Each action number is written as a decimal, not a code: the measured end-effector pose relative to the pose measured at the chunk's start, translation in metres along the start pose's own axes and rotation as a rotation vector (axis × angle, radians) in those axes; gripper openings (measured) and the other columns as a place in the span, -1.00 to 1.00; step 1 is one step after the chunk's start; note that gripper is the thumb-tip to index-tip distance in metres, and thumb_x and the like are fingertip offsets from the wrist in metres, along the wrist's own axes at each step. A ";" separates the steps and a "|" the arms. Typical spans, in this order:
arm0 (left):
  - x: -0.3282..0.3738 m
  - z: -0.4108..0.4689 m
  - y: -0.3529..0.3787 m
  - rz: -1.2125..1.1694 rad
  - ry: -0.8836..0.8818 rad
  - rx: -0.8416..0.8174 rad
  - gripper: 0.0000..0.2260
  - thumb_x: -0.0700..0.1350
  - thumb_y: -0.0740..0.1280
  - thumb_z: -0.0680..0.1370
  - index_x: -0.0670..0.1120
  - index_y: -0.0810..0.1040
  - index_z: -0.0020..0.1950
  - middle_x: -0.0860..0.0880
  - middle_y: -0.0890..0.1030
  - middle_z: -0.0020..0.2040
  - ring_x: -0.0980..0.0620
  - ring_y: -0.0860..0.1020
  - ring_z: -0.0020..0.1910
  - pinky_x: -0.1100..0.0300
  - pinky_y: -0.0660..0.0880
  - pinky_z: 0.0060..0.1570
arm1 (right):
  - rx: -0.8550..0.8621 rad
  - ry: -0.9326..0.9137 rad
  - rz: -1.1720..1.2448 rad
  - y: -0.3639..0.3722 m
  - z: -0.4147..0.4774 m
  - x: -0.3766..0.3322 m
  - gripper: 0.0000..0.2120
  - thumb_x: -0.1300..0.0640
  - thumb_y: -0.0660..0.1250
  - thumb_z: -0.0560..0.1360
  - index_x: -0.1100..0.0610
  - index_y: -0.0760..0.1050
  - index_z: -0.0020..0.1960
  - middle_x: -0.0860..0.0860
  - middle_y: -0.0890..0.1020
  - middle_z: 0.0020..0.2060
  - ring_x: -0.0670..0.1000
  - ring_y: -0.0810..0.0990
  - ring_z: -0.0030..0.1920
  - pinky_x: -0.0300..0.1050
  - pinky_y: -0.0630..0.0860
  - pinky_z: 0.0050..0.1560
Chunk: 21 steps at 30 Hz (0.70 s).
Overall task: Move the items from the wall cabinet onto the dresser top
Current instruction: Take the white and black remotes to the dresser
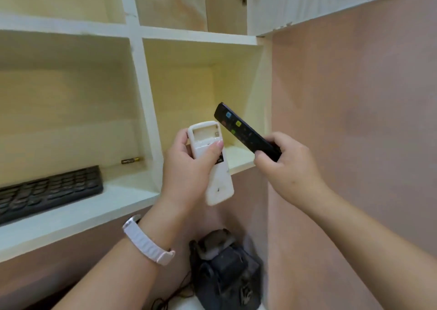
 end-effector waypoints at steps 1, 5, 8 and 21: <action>-0.011 -0.004 -0.001 -0.027 -0.031 -0.018 -0.84 -0.12 0.47 0.49 0.06 0.53 -0.05 0.02 0.69 -0.14 0.04 0.67 -0.17 0.09 0.63 -0.22 | 0.007 0.036 -0.002 0.003 -0.009 0.003 -0.87 0.20 0.31 0.45 -0.03 0.51 -0.17 -0.08 0.50 -0.40 -0.18 0.40 -0.41 -0.39 0.32 -0.44; -0.058 -0.024 0.004 -0.173 -0.170 -0.094 -0.86 -0.15 0.46 0.49 0.01 0.54 -0.03 -0.04 0.69 -0.11 0.02 0.66 -0.18 0.05 0.63 -0.21 | 0.047 0.170 -0.039 0.011 -0.052 0.019 -0.83 0.20 0.30 0.46 -0.06 0.49 -0.21 -0.09 0.48 -0.41 -0.17 0.37 -0.44 -0.38 0.30 -0.46; -0.090 -0.047 0.016 -0.261 -0.256 -0.162 -0.87 -0.17 0.45 0.49 -0.01 0.54 -0.04 -0.03 0.67 -0.12 0.06 0.63 -0.21 0.08 0.60 -0.22 | 0.053 0.285 -0.109 0.014 -0.091 0.035 -0.87 0.18 0.31 0.46 -0.04 0.50 -0.18 -0.07 0.50 -0.39 -0.16 0.38 -0.44 -0.36 0.30 -0.47; -0.130 -0.196 0.094 -0.304 -0.532 -0.604 -0.84 -0.07 0.42 0.53 0.06 0.49 0.04 -0.01 0.66 -0.04 0.00 0.66 -0.08 -0.03 0.62 -0.11 | 0.330 0.706 -0.156 -0.052 -0.259 0.057 -0.94 0.20 0.31 0.46 0.07 0.53 -0.14 -0.01 0.54 -0.43 -0.05 0.47 -0.41 -0.07 0.45 -0.36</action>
Point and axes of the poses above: each hand's wrist, its own z-axis towards the middle knuckle, its own y-axis out of the palm, x = y × z, the point moved 10 cm from there along z, towards the middle knuckle
